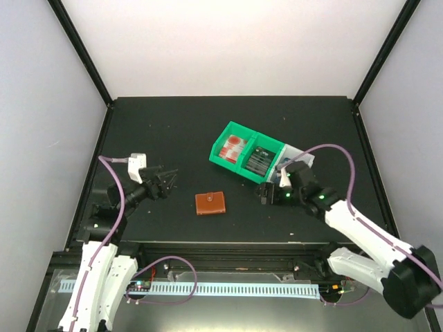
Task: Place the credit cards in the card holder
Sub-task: Move the storage box to the center of the board.
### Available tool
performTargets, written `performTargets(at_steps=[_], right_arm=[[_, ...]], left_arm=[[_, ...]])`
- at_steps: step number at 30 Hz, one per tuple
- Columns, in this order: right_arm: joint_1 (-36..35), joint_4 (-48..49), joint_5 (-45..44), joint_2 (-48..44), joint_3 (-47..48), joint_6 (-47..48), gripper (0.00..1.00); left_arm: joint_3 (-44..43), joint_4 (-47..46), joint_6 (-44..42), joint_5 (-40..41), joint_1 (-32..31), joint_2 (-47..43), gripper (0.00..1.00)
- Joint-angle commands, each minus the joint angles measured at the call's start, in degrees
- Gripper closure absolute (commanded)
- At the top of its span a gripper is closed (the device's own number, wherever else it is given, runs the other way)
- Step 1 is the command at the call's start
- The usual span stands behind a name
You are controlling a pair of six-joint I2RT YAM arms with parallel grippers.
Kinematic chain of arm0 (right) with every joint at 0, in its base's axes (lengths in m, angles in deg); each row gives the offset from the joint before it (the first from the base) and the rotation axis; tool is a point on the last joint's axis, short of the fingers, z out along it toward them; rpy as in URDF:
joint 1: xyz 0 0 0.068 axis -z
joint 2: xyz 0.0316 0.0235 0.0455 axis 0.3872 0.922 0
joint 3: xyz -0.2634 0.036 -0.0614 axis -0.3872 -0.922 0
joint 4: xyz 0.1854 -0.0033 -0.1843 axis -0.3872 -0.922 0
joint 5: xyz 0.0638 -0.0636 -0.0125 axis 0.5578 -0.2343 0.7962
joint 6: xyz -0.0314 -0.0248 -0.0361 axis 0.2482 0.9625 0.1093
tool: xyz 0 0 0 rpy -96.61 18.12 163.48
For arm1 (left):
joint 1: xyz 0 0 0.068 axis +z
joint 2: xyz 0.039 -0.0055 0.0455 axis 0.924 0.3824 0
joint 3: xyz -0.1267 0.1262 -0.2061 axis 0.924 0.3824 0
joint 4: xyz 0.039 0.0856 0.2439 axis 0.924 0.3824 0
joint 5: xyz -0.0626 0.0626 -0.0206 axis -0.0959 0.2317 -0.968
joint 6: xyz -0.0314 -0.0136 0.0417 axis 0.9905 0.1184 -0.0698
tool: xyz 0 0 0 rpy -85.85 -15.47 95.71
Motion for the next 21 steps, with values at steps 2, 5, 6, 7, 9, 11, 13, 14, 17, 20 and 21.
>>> performTargets(at_steps=[2, 5, 6, 7, 9, 11, 13, 14, 17, 20, 21], right_arm=[[-6.08, 2.40, -6.74, 9.44, -1.90, -1.58, 0.07], [-7.20, 3.98, -8.36, 16.71, -0.93, -1.30, 0.10], [-7.58, 3.85, -9.79, 18.73, 0.10, -1.17, 0.10], [-7.69, 4.03, -11.84, 20.34, 1.01, -0.85, 0.10], [-7.76, 4.45, -14.93, 24.07, 3.00, -0.69, 0.10], [-7.77, 3.84, -16.35, 28.02, 5.85, -0.26, 0.10], [-7.72, 3.99, -17.53, 30.97, 8.01, 0.24, 0.10], [-7.77, 4.08, -18.41, 32.18, 8.99, 0.71, 0.10], [-7.73, 3.78, -21.25, 35.95, 13.65, 2.36, 0.10], [-7.63, 3.18, -23.44, 40.03, 17.91, 3.50, 0.10], [-7.68, 3.27, -23.91, 41.80, 19.19, 3.88, 0.10]], left_arm=[[2.23, -1.94, 3.69, -1.61, -0.96, 3.78, 0.01], [2.96, -1.11, 5.22, 1.73, -3.41, 6.33, 0.01], [3.34, -0.89, 6.07, 3.96, -4.39, 6.97, 0.01], [3.99, -1.25, 7.21, 6.25, -5.47, 7.41, 0.01], [5.43, -2.32, 9.20, 8.68, -7.47, 8.38, 0.01], [6.49, -3.89, 10.85, 9.72, -9.35, 9.33, 0.01], [6.93, -4.30, 11.64, 11.25, -11.26, 10.38, 0.01], [7.02, -4.08, 11.90, 12.18, -12.18, 10.78, 0.01], [7.71, -2.71, 13.37, 15.46, -14.18, 11.46, 0.01], [9.61, -2.69, 16.00, 17.18, -15.63, 11.32, 0.01], [10.31, -3.07, 16.97, 17.36, -16.16, 11.22, 0.01]])
